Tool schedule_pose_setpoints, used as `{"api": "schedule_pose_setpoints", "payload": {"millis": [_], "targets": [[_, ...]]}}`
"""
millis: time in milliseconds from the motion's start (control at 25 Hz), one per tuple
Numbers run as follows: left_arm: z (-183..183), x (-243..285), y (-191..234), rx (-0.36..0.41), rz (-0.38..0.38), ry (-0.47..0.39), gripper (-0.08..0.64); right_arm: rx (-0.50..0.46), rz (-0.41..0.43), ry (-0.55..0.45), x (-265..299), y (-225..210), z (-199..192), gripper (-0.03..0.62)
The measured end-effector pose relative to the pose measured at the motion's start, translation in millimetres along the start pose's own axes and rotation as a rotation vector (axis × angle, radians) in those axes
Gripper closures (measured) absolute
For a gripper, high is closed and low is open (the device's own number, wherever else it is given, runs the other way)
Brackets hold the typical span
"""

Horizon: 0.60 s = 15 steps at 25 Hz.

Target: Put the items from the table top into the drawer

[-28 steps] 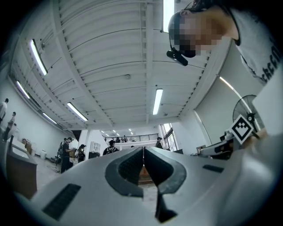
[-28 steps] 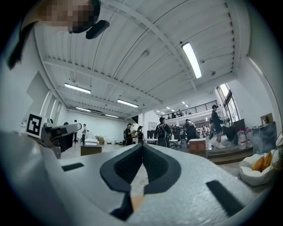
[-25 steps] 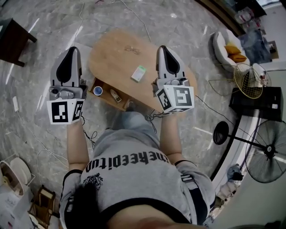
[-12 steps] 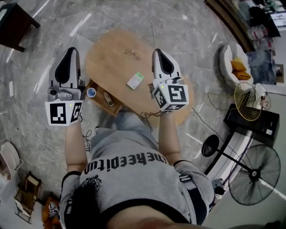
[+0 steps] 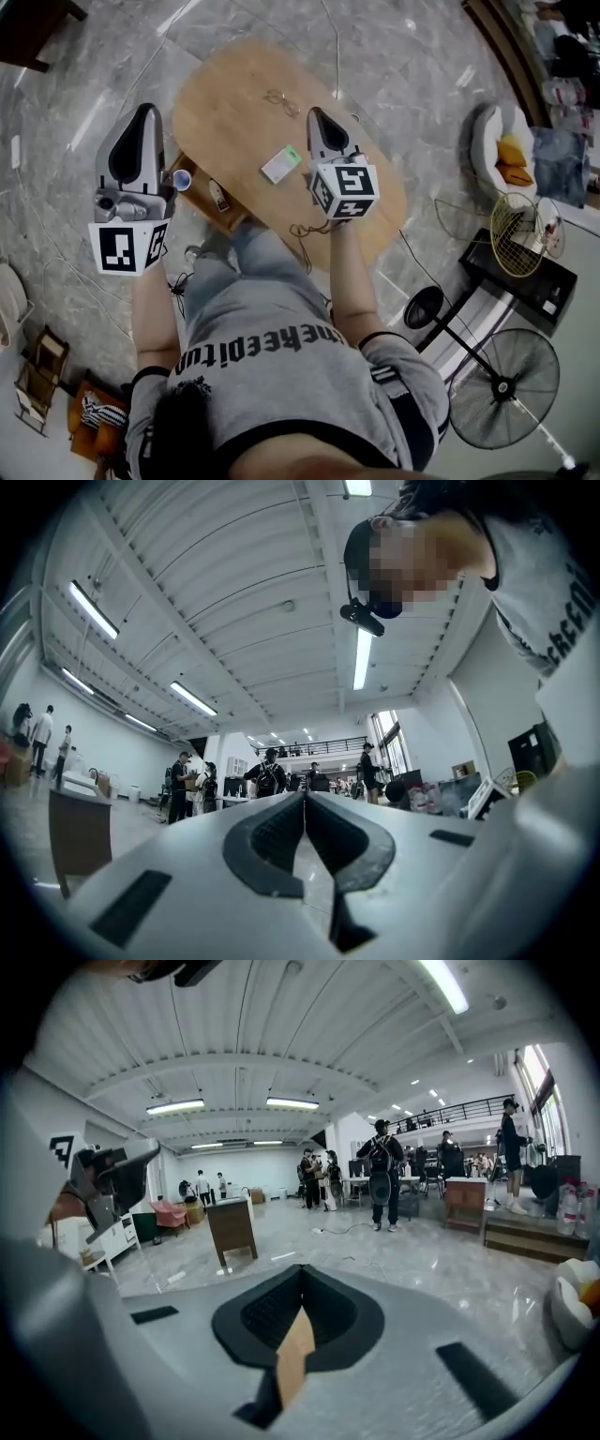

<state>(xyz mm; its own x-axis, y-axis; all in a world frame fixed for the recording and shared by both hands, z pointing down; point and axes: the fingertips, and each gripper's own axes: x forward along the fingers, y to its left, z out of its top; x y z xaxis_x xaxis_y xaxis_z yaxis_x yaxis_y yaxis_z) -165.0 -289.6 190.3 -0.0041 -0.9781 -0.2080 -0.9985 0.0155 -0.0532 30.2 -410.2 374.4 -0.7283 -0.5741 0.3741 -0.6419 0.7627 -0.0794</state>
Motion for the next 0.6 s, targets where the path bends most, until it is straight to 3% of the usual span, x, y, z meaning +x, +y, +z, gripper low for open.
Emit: {"api": "schedule_pose_setpoints", "payload": {"millis": [600], "targets": [[-87.5, 28.6, -5.7, -0.032, -0.019, 0.086, 0.549, 0.0, 0.102, 0.295, 98.0, -32.4, -140.5, 0.55]]}}
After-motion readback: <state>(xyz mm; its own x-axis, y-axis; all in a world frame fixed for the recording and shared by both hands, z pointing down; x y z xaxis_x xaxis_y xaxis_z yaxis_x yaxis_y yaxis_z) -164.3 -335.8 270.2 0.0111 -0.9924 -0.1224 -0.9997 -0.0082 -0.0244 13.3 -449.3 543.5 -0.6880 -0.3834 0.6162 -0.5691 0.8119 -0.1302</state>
